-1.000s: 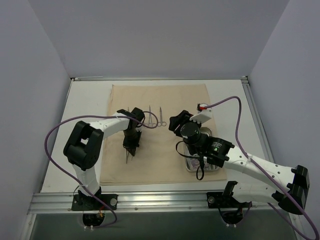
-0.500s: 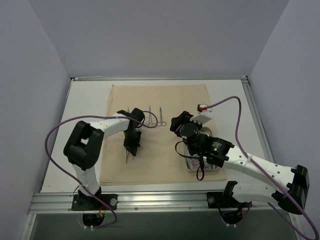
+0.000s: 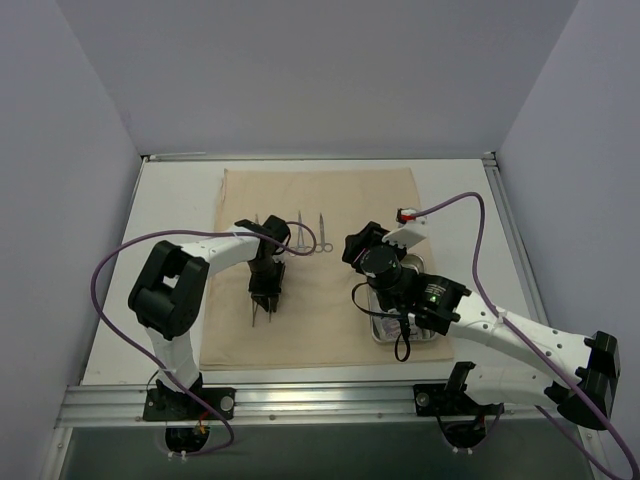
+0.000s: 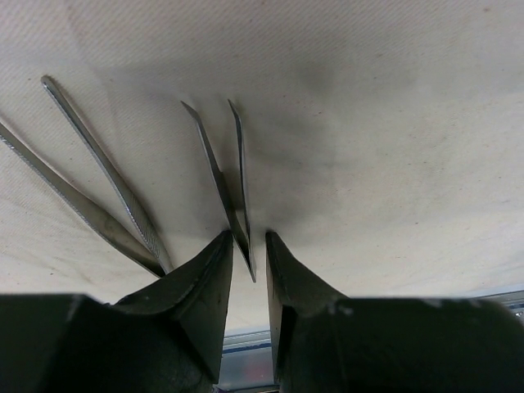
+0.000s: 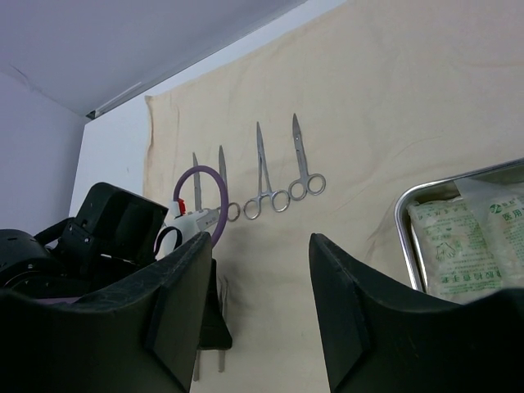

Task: Open and lay out the surgical kit
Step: Place the medical item in the surgical kit, then pick up the medical item from the container.

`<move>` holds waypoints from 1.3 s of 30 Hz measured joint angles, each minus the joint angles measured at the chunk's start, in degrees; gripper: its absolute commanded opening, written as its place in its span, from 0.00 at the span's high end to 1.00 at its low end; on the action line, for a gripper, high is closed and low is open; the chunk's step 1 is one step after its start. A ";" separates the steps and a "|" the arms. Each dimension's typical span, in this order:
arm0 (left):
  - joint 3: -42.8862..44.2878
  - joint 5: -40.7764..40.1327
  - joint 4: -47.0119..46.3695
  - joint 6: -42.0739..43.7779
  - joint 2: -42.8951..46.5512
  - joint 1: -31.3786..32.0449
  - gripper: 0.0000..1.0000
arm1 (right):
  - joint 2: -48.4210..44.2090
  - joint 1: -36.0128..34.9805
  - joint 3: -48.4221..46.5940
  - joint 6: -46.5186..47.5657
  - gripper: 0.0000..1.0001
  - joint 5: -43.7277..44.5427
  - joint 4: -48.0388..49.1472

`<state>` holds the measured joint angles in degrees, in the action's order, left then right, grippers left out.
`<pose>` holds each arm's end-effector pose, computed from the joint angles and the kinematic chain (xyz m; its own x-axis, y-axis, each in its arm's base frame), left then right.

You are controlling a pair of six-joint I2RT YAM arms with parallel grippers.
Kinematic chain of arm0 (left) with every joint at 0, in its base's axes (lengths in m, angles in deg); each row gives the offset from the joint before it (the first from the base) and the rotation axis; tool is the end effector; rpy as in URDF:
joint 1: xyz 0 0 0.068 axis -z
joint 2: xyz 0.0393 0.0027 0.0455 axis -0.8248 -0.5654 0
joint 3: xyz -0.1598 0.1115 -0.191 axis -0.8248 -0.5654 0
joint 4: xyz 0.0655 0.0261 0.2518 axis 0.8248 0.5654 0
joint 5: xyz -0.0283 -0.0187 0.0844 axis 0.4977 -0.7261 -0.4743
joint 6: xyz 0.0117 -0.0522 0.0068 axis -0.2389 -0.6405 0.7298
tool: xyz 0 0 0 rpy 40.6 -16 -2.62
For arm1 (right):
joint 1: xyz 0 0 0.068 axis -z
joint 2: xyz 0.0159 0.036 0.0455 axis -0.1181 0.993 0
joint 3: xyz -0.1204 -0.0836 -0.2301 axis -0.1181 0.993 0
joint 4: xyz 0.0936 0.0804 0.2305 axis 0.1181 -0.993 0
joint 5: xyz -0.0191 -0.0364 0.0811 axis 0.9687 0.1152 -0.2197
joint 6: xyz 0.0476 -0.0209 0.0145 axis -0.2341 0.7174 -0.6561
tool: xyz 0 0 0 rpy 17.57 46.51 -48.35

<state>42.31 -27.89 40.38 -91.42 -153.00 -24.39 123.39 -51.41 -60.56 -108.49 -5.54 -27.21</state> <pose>0.2779 -0.1725 0.1536 -0.9907 0.1323 0.0331 0.1284 0.9865 -0.1018 0.1516 0.1989 0.3402 -0.2946 0.6234 -0.7243 -0.0866 0.7374 0.6699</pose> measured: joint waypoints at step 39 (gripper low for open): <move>18.10 3.56 6.23 11.08 6.91 -9.55 0.56 | -0.74 27.12 -1.92 1.97 0.75 -17.84 -23.61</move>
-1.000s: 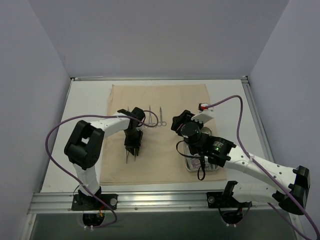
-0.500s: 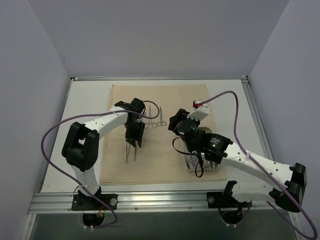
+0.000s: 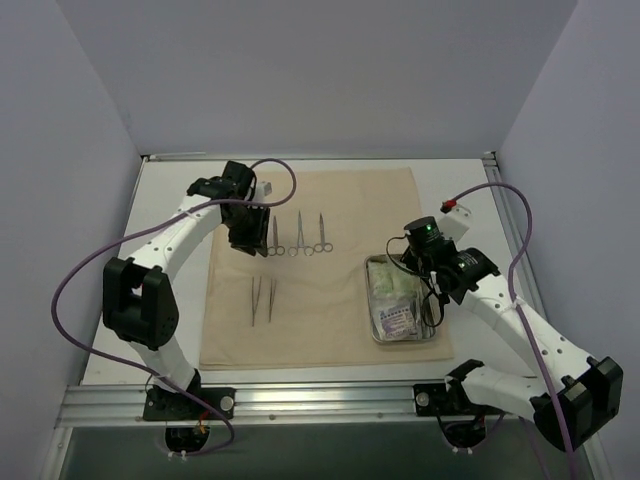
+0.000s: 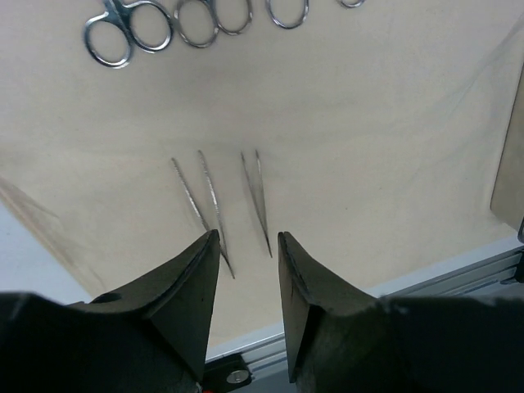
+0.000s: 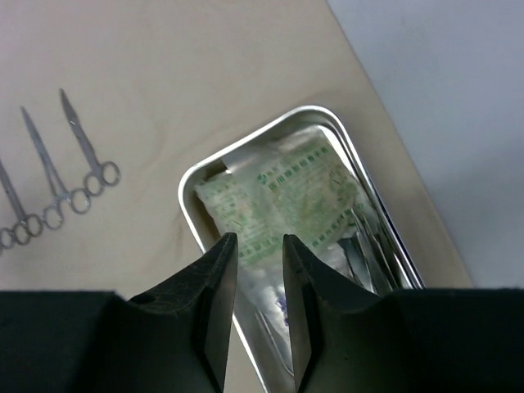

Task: Open and lay out the surgical kit
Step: Pick up the medical item from the container.

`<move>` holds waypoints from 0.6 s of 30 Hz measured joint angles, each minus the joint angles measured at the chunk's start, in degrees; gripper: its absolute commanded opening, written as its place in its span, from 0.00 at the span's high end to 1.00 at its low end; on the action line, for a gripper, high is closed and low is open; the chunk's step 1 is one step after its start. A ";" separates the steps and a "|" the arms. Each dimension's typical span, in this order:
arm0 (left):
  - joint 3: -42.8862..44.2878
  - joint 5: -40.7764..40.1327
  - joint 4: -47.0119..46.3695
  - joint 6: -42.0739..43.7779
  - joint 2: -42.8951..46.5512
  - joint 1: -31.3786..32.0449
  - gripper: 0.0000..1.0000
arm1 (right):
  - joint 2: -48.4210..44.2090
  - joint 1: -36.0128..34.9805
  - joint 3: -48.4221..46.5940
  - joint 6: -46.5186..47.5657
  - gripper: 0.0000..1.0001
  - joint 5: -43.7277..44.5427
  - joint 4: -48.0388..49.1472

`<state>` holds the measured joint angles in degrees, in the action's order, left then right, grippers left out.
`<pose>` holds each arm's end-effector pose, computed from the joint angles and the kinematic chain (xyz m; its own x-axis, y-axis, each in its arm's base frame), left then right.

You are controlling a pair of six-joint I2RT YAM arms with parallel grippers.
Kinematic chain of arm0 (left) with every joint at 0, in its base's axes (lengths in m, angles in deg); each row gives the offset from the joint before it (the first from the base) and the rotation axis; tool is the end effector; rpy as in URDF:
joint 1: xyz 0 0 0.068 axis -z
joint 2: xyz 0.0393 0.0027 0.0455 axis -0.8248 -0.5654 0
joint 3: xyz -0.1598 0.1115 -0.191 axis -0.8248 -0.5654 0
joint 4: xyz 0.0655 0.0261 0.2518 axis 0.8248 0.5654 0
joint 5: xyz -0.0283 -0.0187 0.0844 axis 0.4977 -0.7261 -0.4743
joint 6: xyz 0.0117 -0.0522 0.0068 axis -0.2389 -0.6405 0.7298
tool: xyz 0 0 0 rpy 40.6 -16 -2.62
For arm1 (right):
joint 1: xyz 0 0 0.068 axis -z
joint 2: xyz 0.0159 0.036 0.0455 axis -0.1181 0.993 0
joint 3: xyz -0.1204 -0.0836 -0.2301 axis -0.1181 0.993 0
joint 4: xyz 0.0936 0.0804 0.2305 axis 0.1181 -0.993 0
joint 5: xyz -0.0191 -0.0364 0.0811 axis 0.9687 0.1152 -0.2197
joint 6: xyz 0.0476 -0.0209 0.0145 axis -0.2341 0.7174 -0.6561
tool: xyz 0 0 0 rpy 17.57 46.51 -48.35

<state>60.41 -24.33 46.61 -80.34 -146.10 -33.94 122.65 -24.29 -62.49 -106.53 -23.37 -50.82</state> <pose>0.3263 -0.1357 0.2742 -0.9465 0.1436 -0.2892 0.2136 0.9502 -0.2272 0.2094 0.1090 0.3134 -0.4426 0.5412 -0.7150 0.2462 0.8400 0.4834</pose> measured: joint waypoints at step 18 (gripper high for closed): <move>-2.67 1.27 -6.91 15.89 8.22 -7.15 0.55 | 14.67 0.46 12.02 -9.07 0.83 -1.22 -6.34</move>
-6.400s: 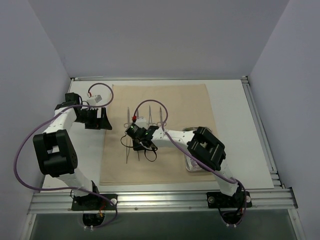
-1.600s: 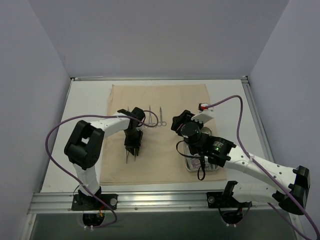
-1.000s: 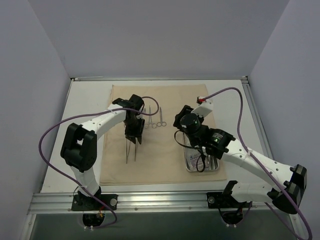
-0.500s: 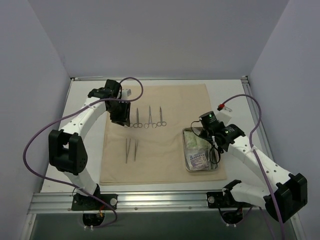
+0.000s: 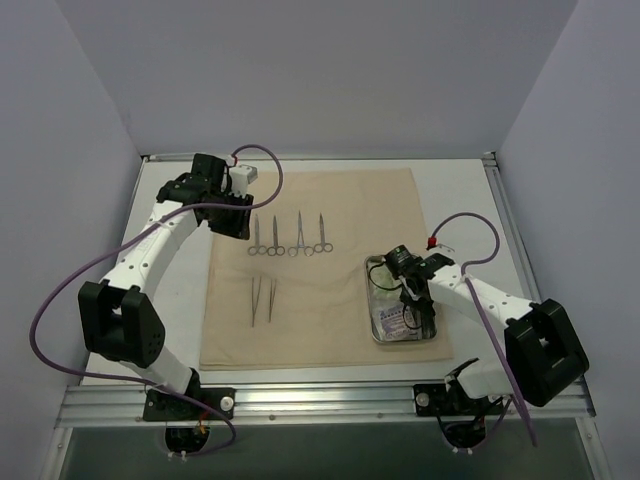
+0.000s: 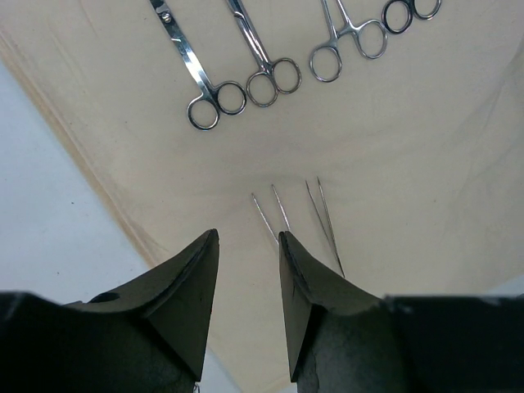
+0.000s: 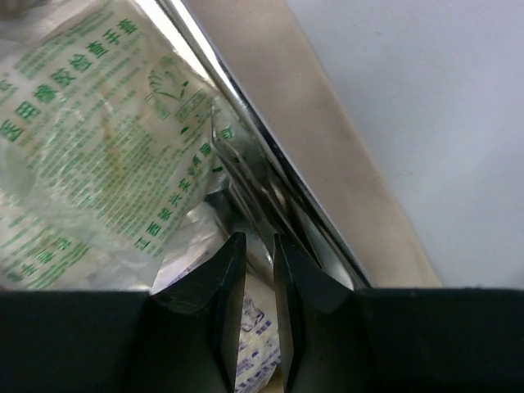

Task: Open and lay out the surgical kit
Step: Pick up the medical item from the container.

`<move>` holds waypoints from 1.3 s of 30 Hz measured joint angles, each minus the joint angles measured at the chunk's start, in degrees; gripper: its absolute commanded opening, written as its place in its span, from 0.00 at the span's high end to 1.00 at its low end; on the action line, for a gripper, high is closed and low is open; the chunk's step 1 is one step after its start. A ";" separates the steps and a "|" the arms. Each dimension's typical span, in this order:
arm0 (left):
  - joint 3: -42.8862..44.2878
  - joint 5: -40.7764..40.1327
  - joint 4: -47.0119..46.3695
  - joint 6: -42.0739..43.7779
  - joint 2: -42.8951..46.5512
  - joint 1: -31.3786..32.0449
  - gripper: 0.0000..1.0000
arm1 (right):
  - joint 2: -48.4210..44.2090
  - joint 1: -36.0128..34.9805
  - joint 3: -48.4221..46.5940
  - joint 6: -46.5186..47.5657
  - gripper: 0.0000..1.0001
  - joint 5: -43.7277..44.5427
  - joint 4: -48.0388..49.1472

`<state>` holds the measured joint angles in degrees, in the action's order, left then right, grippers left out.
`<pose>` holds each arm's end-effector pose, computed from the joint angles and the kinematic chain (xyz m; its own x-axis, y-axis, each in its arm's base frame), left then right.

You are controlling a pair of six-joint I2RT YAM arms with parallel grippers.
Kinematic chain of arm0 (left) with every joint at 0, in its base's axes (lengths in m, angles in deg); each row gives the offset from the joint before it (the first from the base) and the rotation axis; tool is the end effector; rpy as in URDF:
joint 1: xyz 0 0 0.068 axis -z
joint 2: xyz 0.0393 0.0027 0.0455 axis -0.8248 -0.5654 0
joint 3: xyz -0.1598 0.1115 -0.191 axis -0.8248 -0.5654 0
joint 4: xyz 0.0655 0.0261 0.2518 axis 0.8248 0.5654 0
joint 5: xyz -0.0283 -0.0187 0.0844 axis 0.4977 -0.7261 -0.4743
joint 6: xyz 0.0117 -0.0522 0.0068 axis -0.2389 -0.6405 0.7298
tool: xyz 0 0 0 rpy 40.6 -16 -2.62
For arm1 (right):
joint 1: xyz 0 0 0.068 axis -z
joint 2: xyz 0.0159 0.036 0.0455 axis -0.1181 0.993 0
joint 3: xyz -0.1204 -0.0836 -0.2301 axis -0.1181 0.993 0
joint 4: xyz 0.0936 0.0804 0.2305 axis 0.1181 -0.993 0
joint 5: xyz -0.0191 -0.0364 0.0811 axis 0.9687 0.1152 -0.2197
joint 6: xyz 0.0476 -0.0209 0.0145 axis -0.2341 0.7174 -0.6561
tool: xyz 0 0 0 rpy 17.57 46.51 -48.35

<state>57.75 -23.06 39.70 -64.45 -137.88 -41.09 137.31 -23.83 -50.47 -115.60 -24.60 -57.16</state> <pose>0.3231 -0.0903 0.3128 -0.8016 0.2649 -0.5360 0.3888 0.9120 -0.1309 0.2113 0.1087 0.1827 -0.6981 0.4980 -0.5144 0.4992 0.8536 0.1489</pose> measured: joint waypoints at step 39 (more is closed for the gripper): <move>0.00 7.06 0.46 0.42 -1.33 -2.23 0.55 | 5.25 2.45 1.68 8.26 0.93 0.39 8.96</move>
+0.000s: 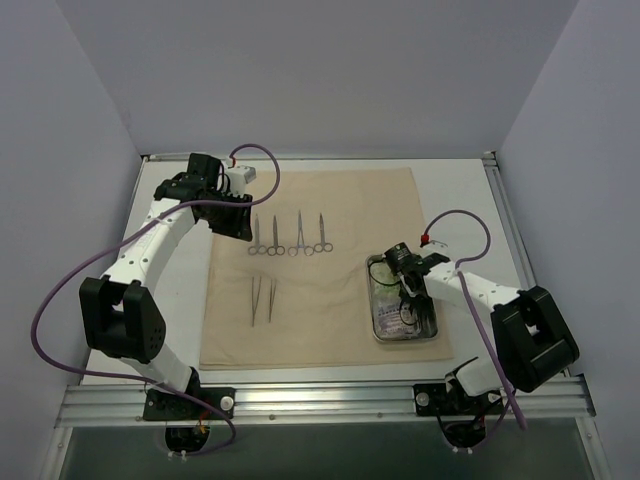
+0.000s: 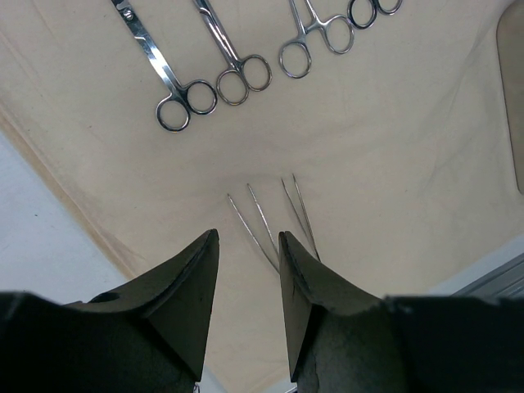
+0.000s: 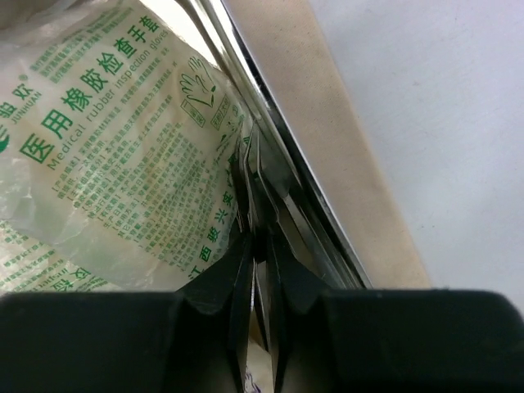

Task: Open and lay out the surgical kit
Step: Pick up the medical item from the container.

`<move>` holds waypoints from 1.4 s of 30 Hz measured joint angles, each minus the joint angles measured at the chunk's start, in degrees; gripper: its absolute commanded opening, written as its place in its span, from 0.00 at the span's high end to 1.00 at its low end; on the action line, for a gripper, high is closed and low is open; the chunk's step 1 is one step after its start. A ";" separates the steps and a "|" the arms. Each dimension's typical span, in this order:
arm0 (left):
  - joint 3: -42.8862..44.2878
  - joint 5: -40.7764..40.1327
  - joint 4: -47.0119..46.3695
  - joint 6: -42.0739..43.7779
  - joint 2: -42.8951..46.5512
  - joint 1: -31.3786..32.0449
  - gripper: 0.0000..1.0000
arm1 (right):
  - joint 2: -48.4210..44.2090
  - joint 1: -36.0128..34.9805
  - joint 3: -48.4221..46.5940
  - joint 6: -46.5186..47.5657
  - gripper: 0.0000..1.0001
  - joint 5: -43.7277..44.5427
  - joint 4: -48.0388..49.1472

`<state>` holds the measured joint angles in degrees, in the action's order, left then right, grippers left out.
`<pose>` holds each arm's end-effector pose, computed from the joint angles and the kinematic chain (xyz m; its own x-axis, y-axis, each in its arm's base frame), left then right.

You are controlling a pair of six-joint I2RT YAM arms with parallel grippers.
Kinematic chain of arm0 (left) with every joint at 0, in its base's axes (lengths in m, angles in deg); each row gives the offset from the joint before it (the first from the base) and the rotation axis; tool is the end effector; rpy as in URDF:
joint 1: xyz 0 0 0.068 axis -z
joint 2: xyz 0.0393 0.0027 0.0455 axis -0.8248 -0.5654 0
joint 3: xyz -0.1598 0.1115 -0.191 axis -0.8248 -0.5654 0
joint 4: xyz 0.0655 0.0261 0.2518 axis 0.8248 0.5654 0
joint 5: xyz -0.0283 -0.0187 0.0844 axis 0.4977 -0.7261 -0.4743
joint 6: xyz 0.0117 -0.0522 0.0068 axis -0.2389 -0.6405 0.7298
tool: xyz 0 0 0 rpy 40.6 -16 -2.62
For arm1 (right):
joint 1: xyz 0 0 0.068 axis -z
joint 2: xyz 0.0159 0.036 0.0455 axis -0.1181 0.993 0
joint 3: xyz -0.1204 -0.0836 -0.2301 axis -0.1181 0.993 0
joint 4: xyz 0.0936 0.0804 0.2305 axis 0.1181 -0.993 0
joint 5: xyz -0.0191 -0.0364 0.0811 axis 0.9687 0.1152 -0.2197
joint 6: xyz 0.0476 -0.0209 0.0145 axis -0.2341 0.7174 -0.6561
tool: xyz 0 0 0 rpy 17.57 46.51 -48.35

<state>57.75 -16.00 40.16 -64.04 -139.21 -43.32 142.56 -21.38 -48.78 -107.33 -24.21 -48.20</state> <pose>0.3286 -0.0825 0.3059 -0.8214 0.2408 -0.5170 0.4066 0.8829 -0.2348 0.2287 0.1063 0.1610 -0.7266 0.4104 -0.5510 0.4320 0.8965 0.0980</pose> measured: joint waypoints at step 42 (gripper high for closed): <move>0.00 2.27 0.07 0.00 -0.79 -0.42 0.54 | -2.38 -9.07 -16.39 7.15 1.00 17.00 -13.11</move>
<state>57.75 -13.73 40.23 -64.04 -140.00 -43.74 140.18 -30.45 -65.18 -100.19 -7.20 -61.31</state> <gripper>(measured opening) 0.455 0.005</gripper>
